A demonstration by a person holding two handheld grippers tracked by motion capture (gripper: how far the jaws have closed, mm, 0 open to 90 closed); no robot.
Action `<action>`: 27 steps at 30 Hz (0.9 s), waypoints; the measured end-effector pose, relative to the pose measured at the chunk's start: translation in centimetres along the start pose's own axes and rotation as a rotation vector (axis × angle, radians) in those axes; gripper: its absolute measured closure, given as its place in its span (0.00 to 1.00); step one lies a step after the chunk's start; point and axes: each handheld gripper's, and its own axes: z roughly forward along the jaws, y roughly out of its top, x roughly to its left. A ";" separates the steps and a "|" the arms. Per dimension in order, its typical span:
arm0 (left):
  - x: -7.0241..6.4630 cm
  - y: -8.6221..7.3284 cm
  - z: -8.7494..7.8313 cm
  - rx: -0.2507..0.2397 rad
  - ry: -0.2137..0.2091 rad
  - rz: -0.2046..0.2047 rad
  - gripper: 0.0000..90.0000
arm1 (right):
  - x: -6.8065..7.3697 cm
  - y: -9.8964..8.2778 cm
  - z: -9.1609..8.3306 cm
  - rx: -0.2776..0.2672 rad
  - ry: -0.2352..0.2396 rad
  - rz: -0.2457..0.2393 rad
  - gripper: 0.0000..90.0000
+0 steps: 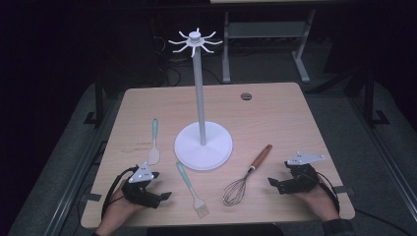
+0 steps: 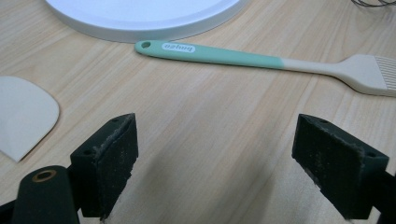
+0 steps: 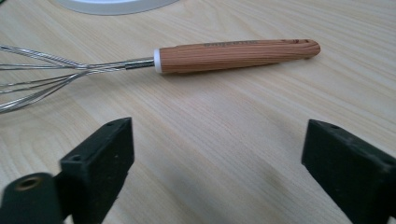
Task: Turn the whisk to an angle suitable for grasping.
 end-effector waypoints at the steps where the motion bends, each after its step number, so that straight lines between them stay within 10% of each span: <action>1: 0.0 0.0 0.0 -0.002 0.003 0.001 0.16 | 0.0 0.0 -0.1 0.000 -0.003 0.007 0.14; 10: 0.3 -0.3 -0.3 -0.005 0.006 -0.030 0.16 | -0.8 0.8 -0.2 0.015 -0.007 0.050 0.31; 27: 0.0 -0.3 -0.2 0.029 0.003 -0.010 0.16 | -3.4 3.8 0.3 0.024 0.013 0.140 1.00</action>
